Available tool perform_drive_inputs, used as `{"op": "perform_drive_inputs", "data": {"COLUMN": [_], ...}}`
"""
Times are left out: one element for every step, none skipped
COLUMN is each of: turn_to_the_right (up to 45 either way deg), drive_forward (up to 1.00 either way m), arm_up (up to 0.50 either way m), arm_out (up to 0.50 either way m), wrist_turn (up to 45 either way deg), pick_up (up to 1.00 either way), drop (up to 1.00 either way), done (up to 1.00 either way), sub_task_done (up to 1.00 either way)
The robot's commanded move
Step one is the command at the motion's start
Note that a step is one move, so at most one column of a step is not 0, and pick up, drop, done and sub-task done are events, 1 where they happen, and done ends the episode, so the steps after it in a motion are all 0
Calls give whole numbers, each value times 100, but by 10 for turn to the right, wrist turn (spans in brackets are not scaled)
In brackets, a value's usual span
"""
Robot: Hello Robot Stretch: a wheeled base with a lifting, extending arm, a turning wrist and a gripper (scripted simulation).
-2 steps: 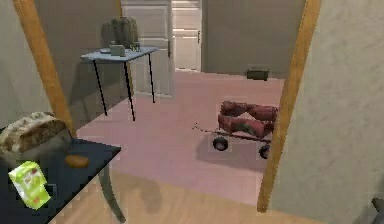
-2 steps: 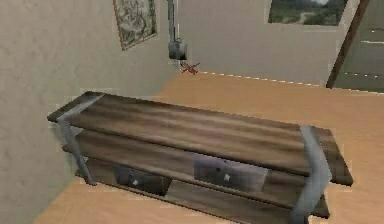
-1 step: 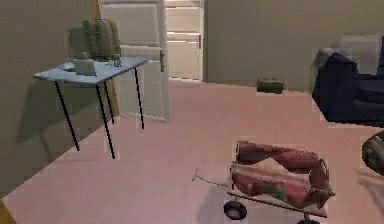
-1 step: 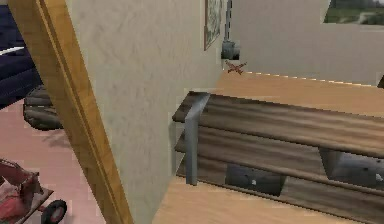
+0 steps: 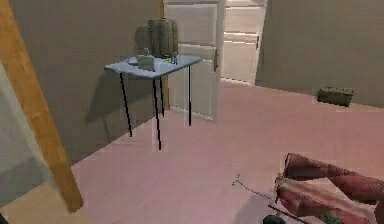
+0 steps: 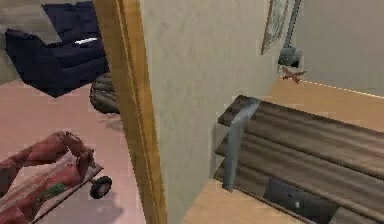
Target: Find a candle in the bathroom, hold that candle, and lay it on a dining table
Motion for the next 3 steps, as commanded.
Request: {"op": "perform_drive_inputs", "data": {"turn_to_the_right": [0, -60, 0], "drive_forward": [100, 0, 30], "arm_up": [0, 0, 0], "arm_out": [0, 0, 0], "wrist_turn": [0, 0, 0], "pick_up": [0, 0, 0], "drop": [0, 0, 0], "done": [0, 0, 0], "sub_task_done": [0, 0, 0]}}
